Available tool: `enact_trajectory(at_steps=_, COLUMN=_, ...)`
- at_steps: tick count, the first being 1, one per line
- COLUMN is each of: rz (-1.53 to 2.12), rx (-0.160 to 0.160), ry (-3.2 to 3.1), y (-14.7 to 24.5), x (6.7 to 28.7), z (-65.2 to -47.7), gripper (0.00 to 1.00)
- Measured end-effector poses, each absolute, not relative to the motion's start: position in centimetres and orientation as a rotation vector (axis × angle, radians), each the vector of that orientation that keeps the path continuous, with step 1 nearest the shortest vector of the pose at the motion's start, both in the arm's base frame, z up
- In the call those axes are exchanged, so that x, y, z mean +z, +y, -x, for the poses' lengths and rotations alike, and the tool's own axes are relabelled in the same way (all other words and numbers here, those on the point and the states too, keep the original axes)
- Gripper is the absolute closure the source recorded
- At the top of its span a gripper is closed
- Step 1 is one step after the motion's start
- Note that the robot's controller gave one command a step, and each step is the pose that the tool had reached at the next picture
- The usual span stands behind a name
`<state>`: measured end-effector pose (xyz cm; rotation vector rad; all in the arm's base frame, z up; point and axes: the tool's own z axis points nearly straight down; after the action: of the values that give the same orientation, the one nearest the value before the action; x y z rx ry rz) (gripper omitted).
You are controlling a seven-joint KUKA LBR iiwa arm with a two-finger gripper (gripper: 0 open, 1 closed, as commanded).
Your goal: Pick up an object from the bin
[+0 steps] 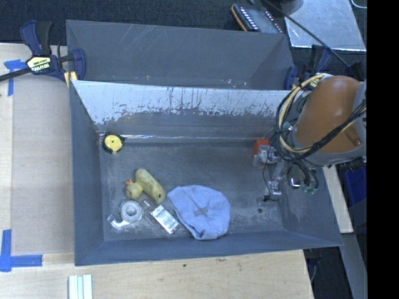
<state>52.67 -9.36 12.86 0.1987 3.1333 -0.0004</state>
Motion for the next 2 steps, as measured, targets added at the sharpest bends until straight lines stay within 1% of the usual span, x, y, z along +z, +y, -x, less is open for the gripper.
enact_trajectory(at_steps=1, rz=0.010, rx=-0.001, ry=3.134, y=-3.5, x=8.1, z=-54.2, gripper=0.00)
enact_trajectory(at_steps=2, rz=-0.016, rx=-0.001, ry=3.139, y=-2.7, x=7.3, z=-51.2, gripper=0.00)
